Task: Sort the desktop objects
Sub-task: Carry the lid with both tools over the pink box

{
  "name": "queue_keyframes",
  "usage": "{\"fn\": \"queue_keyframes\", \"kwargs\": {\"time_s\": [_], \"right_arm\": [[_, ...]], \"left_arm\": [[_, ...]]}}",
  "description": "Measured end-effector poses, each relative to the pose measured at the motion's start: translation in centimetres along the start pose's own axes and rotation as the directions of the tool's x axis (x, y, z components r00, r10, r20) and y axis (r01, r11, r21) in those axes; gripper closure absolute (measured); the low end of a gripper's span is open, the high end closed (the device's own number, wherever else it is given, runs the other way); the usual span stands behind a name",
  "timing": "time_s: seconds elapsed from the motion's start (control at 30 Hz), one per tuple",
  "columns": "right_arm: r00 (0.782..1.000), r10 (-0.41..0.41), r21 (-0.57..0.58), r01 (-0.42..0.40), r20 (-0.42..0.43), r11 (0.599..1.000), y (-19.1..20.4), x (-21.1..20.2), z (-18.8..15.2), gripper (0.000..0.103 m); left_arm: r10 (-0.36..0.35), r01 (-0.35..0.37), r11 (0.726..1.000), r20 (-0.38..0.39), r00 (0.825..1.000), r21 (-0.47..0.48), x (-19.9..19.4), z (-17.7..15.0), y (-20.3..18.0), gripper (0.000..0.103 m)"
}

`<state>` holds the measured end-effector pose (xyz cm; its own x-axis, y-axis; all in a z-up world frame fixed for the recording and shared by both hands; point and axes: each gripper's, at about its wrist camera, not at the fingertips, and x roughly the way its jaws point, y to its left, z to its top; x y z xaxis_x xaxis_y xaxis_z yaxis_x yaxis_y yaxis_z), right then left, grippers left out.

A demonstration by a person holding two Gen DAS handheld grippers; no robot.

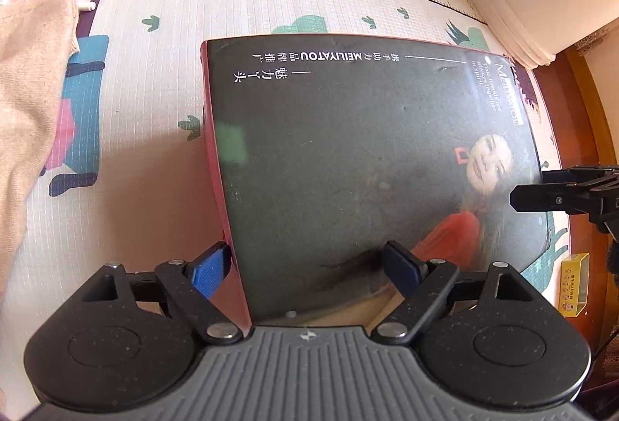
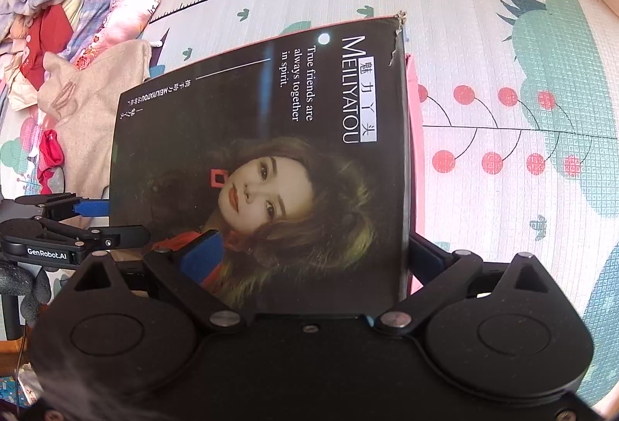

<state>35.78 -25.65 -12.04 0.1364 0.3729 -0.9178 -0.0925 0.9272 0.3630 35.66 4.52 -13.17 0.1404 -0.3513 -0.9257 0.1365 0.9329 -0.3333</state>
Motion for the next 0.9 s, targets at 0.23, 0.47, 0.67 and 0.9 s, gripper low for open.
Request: {"fn": "queue_keyframes", "kwargs": {"time_s": [0.23, 0.47, 0.67, 0.9], "right_arm": [[1.0, 0.02, 0.021, -0.02, 0.009, 1.0, -1.0, 0.2, 0.3, 0.002], [0.998, 0.044, 0.047, -0.046, 0.038, 0.998, -1.8, -0.5, 0.4, 0.003], [0.995, 0.023, 0.068, -0.029, 0.094, 0.997, -2.6, -1.8, 1.0, 0.005], [0.991, -0.093, 0.119, 0.082, 0.092, 0.989, -5.1, -1.1, 0.7, 0.006]], "left_arm": [[-0.006, 0.006, 1.0, 0.016, 1.0, -0.012, 0.2, 0.3, -0.2, 0.018], [-0.018, 0.02, 0.999, 0.032, 0.999, -0.041, 0.1, 0.8, 0.1, 0.018], [-0.015, 0.016, 0.999, 0.027, 1.0, -0.046, 0.2, 0.9, 0.2, 0.018], [-0.013, 0.013, 0.999, 0.008, 1.0, -0.036, 0.3, 0.9, 0.0, 0.018]]}}
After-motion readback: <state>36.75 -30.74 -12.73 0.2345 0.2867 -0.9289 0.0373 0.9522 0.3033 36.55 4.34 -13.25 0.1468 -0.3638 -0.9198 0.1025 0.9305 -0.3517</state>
